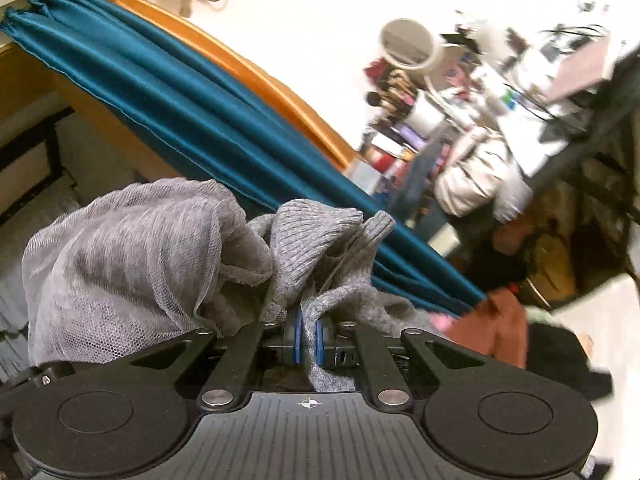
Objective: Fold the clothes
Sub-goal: 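Carry the grey sweater bundle with both tools to the patterned table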
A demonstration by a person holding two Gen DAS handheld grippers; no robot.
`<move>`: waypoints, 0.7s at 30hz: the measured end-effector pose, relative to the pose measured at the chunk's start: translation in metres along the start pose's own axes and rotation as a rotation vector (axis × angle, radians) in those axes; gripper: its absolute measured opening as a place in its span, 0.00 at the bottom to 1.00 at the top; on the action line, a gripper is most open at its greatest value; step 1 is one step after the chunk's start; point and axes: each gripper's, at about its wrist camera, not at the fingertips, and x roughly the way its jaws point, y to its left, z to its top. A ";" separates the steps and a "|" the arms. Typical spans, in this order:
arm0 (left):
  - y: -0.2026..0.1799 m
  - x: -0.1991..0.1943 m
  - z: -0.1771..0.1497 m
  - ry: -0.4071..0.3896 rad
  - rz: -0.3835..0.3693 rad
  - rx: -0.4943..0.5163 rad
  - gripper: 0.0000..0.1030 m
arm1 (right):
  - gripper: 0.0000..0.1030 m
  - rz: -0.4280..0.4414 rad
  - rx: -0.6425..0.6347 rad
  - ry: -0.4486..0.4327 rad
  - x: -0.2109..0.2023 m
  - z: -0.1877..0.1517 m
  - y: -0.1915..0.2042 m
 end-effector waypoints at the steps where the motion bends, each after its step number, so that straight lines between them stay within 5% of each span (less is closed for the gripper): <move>1: -0.006 -0.003 -0.004 0.011 -0.009 -0.006 0.25 | 0.08 -0.015 0.006 0.005 -0.009 -0.007 0.000; 10: -0.041 0.001 -0.003 0.076 -0.054 -0.069 0.25 | 0.07 -0.085 0.050 0.028 -0.078 -0.032 -0.005; 21: -0.126 0.075 0.023 0.055 0.019 -0.058 0.25 | 0.07 -0.017 0.032 0.044 -0.115 0.047 -0.070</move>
